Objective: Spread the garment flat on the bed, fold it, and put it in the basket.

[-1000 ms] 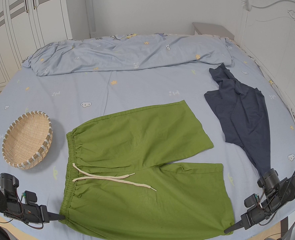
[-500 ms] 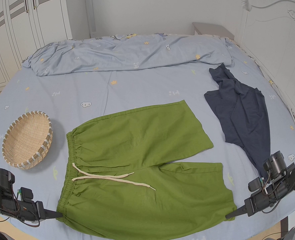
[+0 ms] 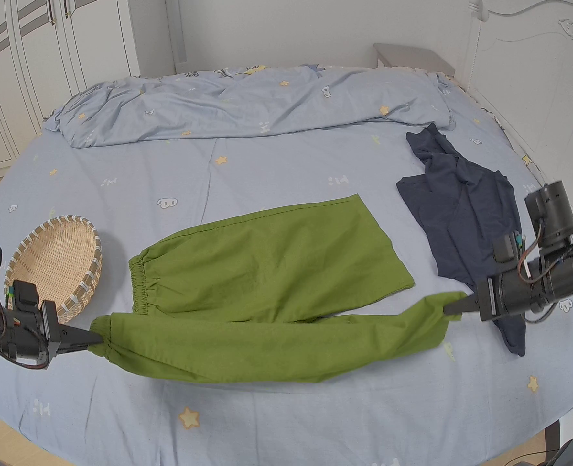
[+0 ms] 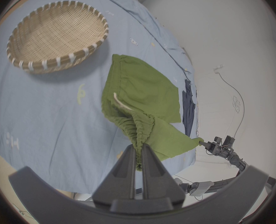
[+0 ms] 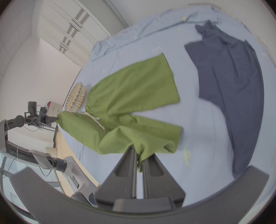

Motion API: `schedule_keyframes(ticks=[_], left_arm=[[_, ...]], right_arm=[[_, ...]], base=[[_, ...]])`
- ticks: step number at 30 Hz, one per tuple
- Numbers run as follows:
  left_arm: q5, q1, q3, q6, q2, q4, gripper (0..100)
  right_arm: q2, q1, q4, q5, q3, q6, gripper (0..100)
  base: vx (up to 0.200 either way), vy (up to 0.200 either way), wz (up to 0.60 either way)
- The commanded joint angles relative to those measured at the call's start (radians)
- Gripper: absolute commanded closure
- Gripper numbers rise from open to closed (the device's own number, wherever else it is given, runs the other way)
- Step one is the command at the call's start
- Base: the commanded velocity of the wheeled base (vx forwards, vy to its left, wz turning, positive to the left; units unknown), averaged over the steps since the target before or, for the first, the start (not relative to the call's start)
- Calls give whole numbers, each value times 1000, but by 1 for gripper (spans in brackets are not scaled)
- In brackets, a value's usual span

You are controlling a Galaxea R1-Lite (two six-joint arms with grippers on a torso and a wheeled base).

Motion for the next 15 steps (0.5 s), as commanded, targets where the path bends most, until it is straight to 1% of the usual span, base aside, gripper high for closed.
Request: schedule_keyframes(ticks=[1,2,3,4,5,6,7,8,9,10,11,14,15], left_arm=[[11,-20,-94,-19,76,14,100],[11,-20,-94,-19,76,14,100],[13,-22,-97,10,108,12,100],[11,-22,-103,39,127,11,100],[11,-22,-105,41,128,11,100],[11,-20,-118,52,135,11,100],[11,-18,-135,53,138,11,100],[11,-18,-149,55,141,11,100],[11,-17,-167,58,148,11,100],[11,-15,-178,61,153,11,100],[11,-15,-192,61,159,11,100],[13,-15,-212,73,184,11,100],[13,-14,-215,93,199,11,100]], right_arm=[[69,57,-5,-17,-147,14,100],[69,57,-5,-17,-147,14,100],[111,61,-31,-34,-218,14,100],[135,66,-43,-94,-244,12,100],[138,66,-45,-102,-247,12,100],[163,77,-65,-171,-264,12,100],[180,86,-88,-215,-276,14,100],[188,90,-111,-235,-284,12,100],[188,90,-111,-235,-284,12,100],[207,92,-162,-237,-298,11,100],[226,90,-183,-237,-308,9,100],[269,90,-200,-237,-364,9,100],[290,90,-200,-237,-393,9,100]], base=[[0,0,0],[0,0,0],[0,0,0],[0,0,0],[0,0,0],[0,0,0],[0,0,0],[0,0,0],[0,0,0],[0,0,0],[0,0,0],[0,0,0],[0,0,0]])
